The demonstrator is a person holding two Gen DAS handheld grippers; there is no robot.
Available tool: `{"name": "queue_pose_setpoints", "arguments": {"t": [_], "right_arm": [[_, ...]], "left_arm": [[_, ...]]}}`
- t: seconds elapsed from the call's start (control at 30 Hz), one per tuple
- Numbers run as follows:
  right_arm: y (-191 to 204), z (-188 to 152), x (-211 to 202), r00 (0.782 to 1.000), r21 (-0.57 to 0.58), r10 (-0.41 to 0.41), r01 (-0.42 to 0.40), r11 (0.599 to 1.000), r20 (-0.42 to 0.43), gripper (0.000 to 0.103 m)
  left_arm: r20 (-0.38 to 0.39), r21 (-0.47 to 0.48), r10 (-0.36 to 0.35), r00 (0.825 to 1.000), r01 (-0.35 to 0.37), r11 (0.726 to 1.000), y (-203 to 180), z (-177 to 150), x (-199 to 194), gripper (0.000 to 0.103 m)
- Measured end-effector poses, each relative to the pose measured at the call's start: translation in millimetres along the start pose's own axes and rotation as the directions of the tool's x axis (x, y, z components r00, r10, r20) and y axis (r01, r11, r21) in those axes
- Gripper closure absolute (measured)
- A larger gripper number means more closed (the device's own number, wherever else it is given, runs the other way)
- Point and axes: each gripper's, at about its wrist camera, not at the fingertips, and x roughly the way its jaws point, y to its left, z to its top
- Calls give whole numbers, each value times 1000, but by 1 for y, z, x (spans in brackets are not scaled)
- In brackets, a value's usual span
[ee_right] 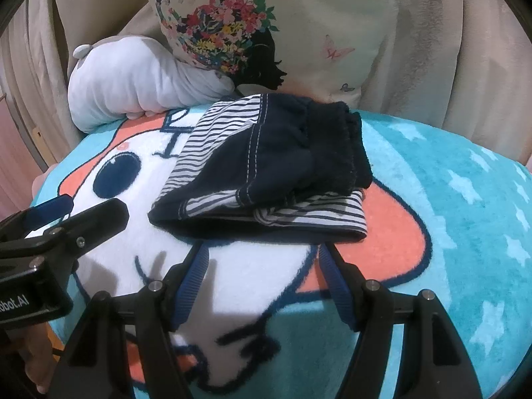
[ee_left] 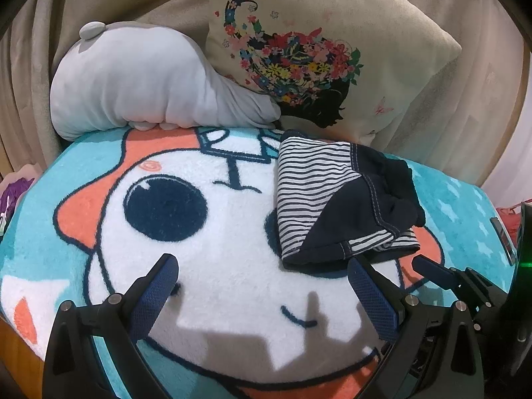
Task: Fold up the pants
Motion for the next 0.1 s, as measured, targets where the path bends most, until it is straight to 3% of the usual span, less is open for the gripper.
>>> {"name": "queue_pose_setpoints", "arguments": {"t": [0.1], "right_arm": [[0, 0, 1, 1000, -2, 2, -2, 1000, 0, 35]], "left_arm": [[-10, -3, -2, 1000, 2, 1000, 1, 0, 2, 0]]}}
